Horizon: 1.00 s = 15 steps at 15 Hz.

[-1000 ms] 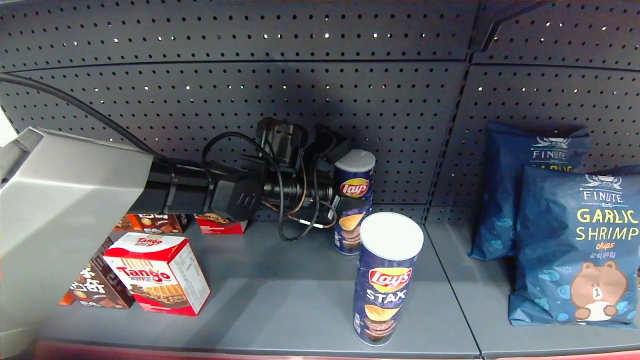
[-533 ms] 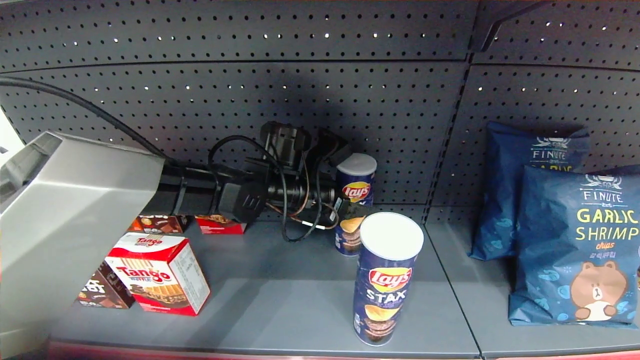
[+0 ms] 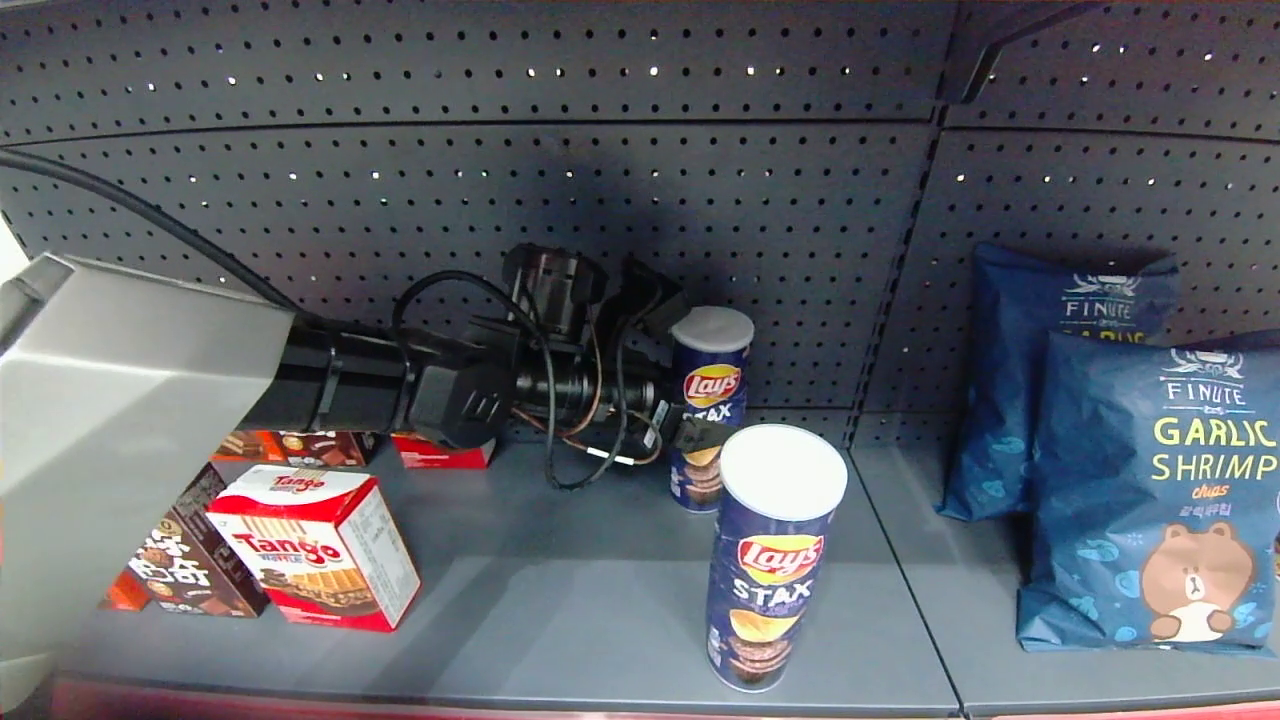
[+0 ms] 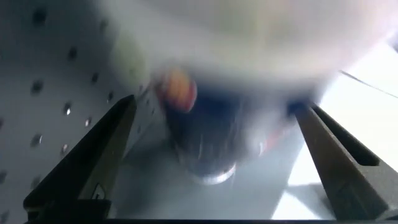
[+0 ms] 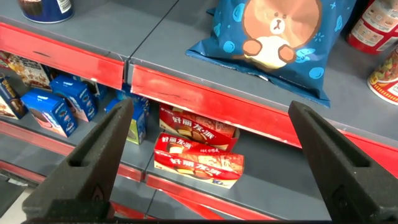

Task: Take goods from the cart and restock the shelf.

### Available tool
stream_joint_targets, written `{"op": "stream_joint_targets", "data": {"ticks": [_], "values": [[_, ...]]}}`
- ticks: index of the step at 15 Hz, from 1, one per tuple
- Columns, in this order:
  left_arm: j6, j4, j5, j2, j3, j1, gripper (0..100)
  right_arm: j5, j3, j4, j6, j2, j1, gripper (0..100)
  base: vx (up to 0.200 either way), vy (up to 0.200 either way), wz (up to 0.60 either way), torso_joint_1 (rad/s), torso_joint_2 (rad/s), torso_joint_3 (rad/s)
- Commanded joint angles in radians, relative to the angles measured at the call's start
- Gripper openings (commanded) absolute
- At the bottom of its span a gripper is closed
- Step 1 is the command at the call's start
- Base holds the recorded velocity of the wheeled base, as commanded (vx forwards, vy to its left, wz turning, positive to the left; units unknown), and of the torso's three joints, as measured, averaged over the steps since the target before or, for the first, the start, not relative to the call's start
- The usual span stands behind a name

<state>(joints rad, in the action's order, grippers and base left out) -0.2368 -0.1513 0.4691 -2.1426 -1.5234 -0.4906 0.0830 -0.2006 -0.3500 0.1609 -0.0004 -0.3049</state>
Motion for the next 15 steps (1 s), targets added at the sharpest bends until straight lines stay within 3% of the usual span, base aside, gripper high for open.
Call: {"op": "stream_joint_targets", "data": {"ticks": [1, 11, 15], "values": [[-0.002, -0.004, 0.0, 0.062, 0.06, 0.017, 100, 0.0, 0.0, 0.0, 0.0, 0.0, 0.0, 100, 0.0, 0.0, 0.0, 0.0, 0.0, 0.0], [0.001, -0.002, -0.001, 0.415, 0.416, 0.084, 100, -0.019, -0.002, 0.017, -0.049, 0.0, 0.0, 100, 0.0, 0.0, 0.0, 0.0, 0.0, 0.0], [0.014, 0.015, -0.01, 0.524, 0.477, 0.09, 100, -0.069, -0.177, 0.017, -0.133, 0.152, -0.016, 100, 0.0, 0.0, 0.0, 0.0, 0.0, 0.0]]}}
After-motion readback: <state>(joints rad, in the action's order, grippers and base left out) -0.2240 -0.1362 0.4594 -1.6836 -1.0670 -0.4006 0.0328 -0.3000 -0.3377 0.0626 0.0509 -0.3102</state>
